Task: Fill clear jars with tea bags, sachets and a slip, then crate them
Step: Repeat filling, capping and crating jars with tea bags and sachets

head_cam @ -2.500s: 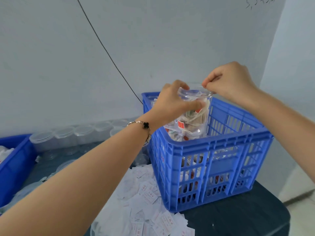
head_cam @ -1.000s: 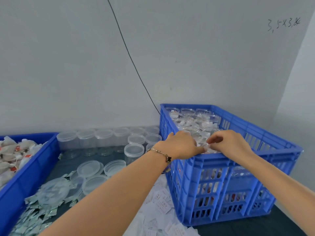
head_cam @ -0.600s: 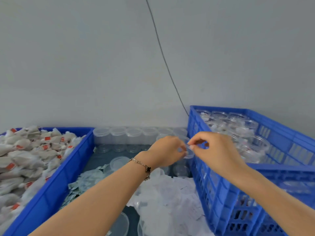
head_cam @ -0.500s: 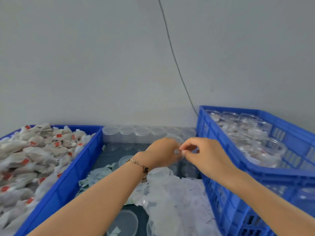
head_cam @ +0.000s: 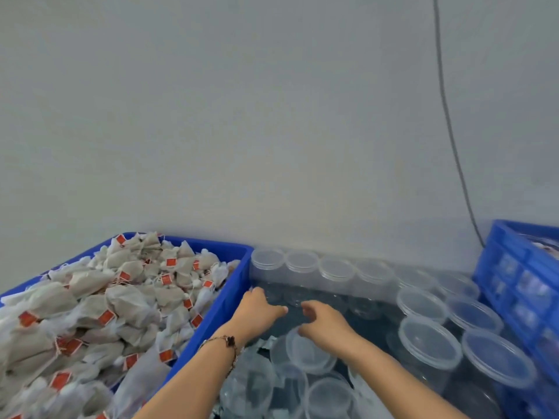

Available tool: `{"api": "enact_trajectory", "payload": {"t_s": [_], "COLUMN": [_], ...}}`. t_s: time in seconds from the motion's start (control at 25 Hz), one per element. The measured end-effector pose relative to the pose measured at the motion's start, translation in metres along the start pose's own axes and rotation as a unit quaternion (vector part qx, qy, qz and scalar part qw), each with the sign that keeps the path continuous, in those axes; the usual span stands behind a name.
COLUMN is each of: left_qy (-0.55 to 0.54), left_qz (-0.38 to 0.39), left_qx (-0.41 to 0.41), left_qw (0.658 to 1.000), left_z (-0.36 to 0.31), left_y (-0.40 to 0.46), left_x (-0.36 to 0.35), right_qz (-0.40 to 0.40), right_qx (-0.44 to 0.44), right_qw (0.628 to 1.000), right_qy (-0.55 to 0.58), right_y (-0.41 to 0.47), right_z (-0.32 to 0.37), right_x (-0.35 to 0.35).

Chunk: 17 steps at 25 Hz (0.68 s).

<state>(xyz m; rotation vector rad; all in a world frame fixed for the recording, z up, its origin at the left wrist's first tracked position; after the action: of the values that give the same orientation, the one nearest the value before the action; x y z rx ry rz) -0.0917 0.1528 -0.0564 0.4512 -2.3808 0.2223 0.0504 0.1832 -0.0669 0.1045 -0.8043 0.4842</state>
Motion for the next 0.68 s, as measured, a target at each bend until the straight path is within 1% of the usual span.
{"api": "enact_trajectory", "payload": {"t_s": [0.12, 0.2, 0.32, 0.4, 0.48, 0.56, 0.64, 0.68], "left_qy": [-0.134, -0.173, -0.191, -0.203, -0.236, -0.243, -0.209, -0.182], "left_qz": [-0.011, -0.026, -0.099, -0.139, -0.144, -0.165, -0.184, -0.178], "left_qx": [0.098, 0.144, 0.142, 0.122, 0.093, 0.085, 0.097, 0.110], "left_qw": [0.986, 0.974, 0.966, 0.961, 0.956, 0.952, 0.955, 0.961], "left_z": [0.039, 0.056, 0.057, 0.053, 0.050, 0.053, 0.053, 0.051], "left_y": [0.043, 0.072, 0.106, 0.124, 0.132, 0.128, 0.115, 0.105], "left_x": [-0.016, -0.027, -0.024, -0.020, -0.024, -0.020, -0.009, -0.005], "right_qz": [0.019, 0.007, 0.001, -0.011, -0.026, -0.028, -0.024, -0.025], "right_qx": [-0.036, -0.063, -0.078, -0.078, -0.071, -0.066, -0.063, -0.060], "right_qw": [0.992, 0.978, 0.955, 0.949, 0.952, 0.952, 0.952, 0.952], "right_qy": [0.120, 0.199, 0.287, 0.306, 0.297, 0.296, 0.299, 0.298], "right_y": [0.056, 0.090, 0.125, 0.138, 0.137, 0.128, 0.112, 0.100], "right_z": [0.001, -0.005, -0.005, -0.002, -0.001, 0.001, 0.008, 0.013], "right_x": [-0.037, -0.053, -0.066, -0.069, -0.071, -0.073, -0.067, -0.062]}}
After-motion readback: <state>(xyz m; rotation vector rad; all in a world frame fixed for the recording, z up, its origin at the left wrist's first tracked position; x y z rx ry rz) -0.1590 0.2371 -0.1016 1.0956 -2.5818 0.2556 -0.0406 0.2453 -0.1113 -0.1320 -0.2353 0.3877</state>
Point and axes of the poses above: each hand's wrist, its own y-axis towards the middle knuckle, its own x-axis out of the back of the hand, z = x × y, the point moved 9 cm from there along y, towards the middle knuckle, and after that the axes turned 3 degrees about -z, right-handed, at the moved point
